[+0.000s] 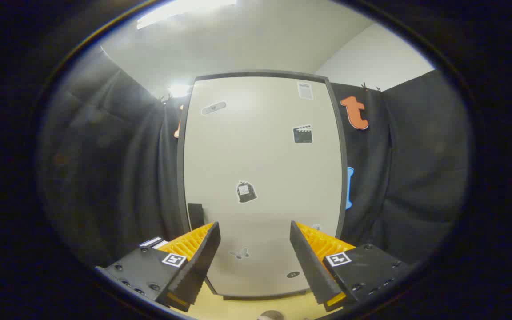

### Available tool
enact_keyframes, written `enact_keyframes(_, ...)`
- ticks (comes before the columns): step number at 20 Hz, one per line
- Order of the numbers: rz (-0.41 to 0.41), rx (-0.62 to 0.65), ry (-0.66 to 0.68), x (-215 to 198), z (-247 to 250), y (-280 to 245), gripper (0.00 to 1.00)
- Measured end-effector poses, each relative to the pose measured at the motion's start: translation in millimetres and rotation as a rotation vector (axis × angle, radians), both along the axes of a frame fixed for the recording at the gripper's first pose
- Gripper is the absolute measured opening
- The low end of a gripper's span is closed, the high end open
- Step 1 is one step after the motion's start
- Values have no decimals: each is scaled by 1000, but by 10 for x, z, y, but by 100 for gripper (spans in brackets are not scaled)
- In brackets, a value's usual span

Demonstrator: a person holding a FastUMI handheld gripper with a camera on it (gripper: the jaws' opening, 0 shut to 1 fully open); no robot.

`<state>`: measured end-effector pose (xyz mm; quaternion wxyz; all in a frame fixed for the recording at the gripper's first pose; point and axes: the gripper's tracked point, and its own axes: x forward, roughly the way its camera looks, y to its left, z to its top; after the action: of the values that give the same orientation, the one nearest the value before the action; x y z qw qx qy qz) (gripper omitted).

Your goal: Open the shoe cabinet door, grab the shoes and put them into the shoe cabinet, then close the shoe cabinet door.

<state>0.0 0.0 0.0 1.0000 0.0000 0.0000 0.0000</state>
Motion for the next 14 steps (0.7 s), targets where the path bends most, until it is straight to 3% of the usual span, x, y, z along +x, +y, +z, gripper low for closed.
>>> enact_keyframes(3,24,16,-17,57,59,39,98)
enact_keyframes(6,-17,-49,29,67,-76,-20,97)
enact_keyframes(14,-15,-25,15,143,-55,-11,97)
